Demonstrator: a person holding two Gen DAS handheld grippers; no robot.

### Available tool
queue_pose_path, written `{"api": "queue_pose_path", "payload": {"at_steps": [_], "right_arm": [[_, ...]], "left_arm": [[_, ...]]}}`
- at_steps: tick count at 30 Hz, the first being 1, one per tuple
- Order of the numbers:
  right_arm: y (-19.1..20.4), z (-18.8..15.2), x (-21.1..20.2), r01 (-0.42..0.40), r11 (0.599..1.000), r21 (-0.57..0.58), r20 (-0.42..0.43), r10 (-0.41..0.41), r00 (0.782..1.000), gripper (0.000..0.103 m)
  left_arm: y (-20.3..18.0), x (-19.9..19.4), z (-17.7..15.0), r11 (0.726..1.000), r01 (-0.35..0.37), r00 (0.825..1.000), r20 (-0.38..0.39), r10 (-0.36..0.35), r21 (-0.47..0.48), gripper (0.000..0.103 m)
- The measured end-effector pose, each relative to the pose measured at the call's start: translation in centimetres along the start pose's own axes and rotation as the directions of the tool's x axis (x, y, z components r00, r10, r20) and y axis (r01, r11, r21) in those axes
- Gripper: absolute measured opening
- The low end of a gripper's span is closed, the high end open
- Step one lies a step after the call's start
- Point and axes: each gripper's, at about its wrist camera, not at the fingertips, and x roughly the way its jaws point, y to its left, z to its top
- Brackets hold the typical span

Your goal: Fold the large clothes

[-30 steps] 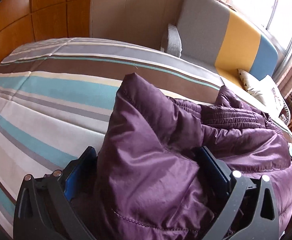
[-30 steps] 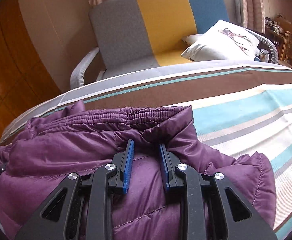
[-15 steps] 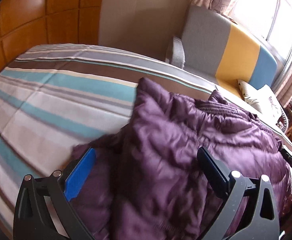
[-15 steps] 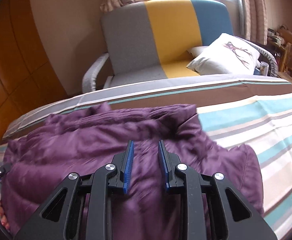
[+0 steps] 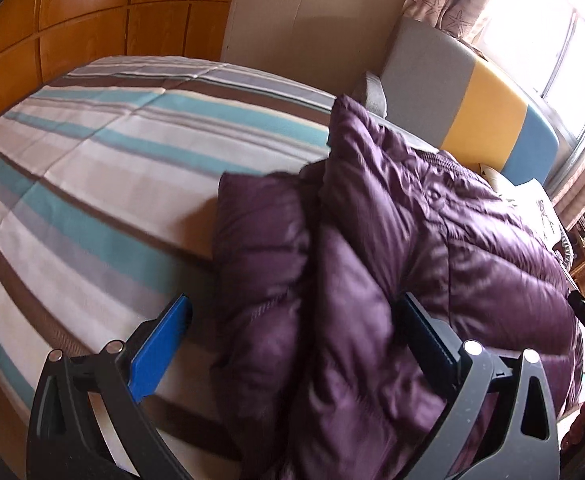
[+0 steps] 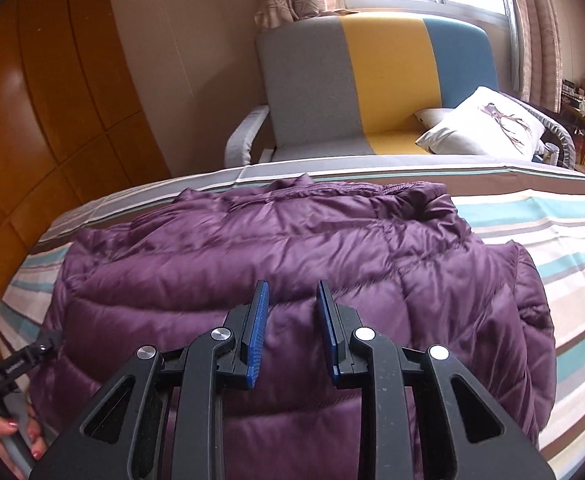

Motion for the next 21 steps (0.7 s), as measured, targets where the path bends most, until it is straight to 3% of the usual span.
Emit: {"api": "queue_pose_path", "payload": {"at_steps": [9, 13, 18, 21], "right_arm": [[1.4, -1.8, -2.4, -0.046, 0.999, 0.015, 0.009, 0.046, 0.999, 0.025], [1.9, -3.2, -3.5, -0.049, 0.999, -0.006, 0.006, 0.049, 0.999, 0.025], [2.1, -5.1, -4.8, -0.048, 0.998, -0.030, 0.006, 0.048, 0.999, 0.025], [1.9, -6.1, -4.9, -0.048, 0.998, -0.030, -0.004, 0.048, 0.999, 0.025]], "left_arm": [[-0.1, -1.5, -2.2, 1.000, 0.028, 1.000, 0.008, -0.028, 0.006, 0.101], [0.0, -2.4, -3.2, 0.997, 0.081, 0.996, 0.025, -0.081, -0.010, 0.100], [0.3, -2.9, -3.6, 0.987, 0.148, 0.989, 0.039, -0.146, -0.066, 0.085], [0.6, -3.0, -3.7, 0.976, 0.187, 0.982, 0.046, -0.183, -0.114, 0.082]]}}
